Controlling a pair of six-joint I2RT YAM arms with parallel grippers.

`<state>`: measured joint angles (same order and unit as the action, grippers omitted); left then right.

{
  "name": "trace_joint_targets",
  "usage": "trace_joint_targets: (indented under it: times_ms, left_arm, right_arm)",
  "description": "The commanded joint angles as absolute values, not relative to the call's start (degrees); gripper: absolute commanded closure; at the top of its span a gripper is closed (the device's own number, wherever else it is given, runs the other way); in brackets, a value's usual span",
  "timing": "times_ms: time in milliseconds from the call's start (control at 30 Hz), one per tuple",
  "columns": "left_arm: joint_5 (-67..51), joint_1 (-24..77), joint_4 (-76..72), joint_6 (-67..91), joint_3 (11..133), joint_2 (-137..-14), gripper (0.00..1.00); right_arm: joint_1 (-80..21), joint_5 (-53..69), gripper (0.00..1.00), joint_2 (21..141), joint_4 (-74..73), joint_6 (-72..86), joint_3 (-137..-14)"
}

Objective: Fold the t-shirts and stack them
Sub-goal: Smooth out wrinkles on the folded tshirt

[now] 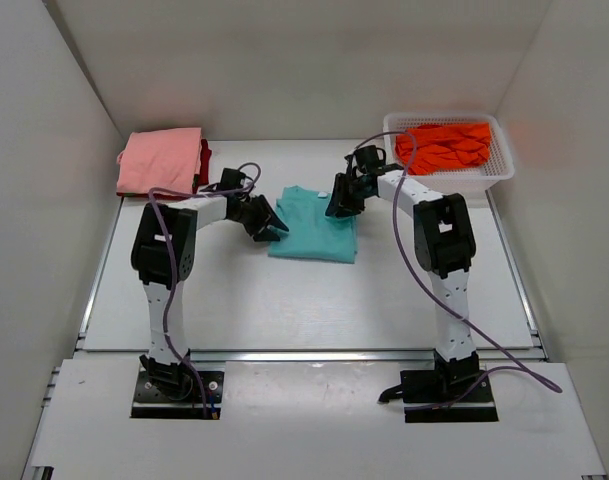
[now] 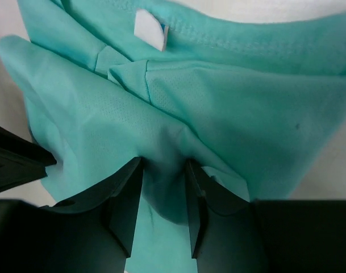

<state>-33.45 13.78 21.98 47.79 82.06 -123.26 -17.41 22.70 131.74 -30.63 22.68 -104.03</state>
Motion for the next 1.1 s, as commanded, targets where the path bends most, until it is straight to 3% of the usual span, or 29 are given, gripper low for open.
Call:
trace_joint_targets:
  times_ms: [0,300,467,567,700,767,1067]
  left_arm:
    - [-27.7,14.2,27.2,42.9,72.6,-117.4,0.47]
    - [-27.0,17.7,31.6,38.2,47.9,-95.6,0.49]
    - [-27.0,14.2,35.3,38.5,50.7,-85.2,0.45]
    - [-28.4,12.4,35.3,37.5,57.6,-84.8,0.42]
    - [-31.9,11.8,28.0,37.5,61.7,-89.0,0.44]
    - [-32.6,11.8,23.4,36.9,62.8,-91.6,0.45]
    - [-32.9,12.7,16.9,35.9,67.7,-103.5,0.52]
  right_arm:
    - [-18.4,22.5,0.66,126.7,-30.0,20.8,-94.1]
    - [-24.3,23.6,0.63,106.6,-25.1,21.4,-68.7]
    - [-23.7,25.2,0.57,99.8,-25.7,19.6,-65.6]
    - [-22.3,26.0,0.50,96.2,-26.3,18.7,-65.7]
    - [-20.4,25.1,0.49,91.2,-26.5,18.7,-64.4]
    - [-19.5,25.6,0.53,89.5,-25.8,19.1,-62.3]
    - [-17.1,27.9,0.56,88.2,-23.6,18.0,-57.4]
